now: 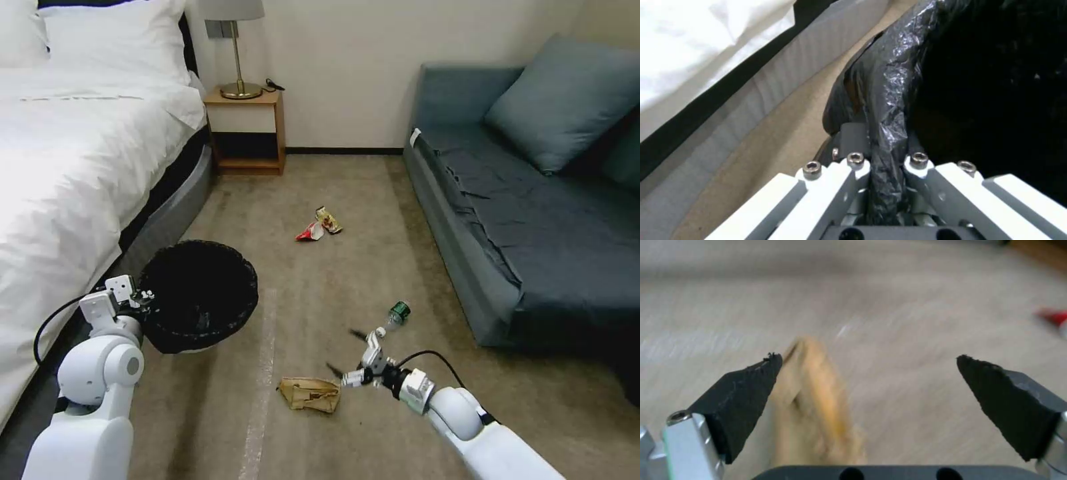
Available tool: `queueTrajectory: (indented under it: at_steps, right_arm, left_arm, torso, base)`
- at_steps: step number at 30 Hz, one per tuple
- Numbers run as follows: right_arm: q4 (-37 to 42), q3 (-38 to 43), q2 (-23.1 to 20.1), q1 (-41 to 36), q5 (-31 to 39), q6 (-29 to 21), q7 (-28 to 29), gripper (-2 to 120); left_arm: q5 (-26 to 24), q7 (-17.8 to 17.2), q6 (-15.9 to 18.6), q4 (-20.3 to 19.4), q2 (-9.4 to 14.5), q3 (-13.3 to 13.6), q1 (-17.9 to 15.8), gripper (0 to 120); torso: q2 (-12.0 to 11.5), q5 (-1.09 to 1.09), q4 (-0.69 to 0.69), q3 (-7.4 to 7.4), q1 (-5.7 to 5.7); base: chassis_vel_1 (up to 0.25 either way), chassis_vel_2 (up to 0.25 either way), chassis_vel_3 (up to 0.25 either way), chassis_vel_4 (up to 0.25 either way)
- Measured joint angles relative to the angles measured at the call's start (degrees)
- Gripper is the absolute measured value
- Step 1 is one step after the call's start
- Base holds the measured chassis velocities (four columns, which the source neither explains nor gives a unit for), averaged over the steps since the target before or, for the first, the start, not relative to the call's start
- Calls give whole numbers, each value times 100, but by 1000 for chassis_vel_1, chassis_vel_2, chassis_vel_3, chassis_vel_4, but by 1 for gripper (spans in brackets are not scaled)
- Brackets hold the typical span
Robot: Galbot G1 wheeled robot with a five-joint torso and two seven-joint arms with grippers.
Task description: Pick up the trash bin, then pick up the garbage on the floor and place it into the trash bin.
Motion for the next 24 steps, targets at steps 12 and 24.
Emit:
queueTrajectory:
  at_steps: [12,24]
  right_arm:
    - [-1106,-1286,248,810,119,88,105,95]
    - [-1664,-1477,552,1052,-48,172,236,90]
  left_arm:
    - [107,2,-25,11,-108,-14,48,2]
    - [172,25,-59,49,-154,37,29,2]
  torso:
    - [0,-2,0,0,0]
    - [0,-2,0,0,0]
  base:
    - [0,0,0,0]
    - [0,0,0,0]
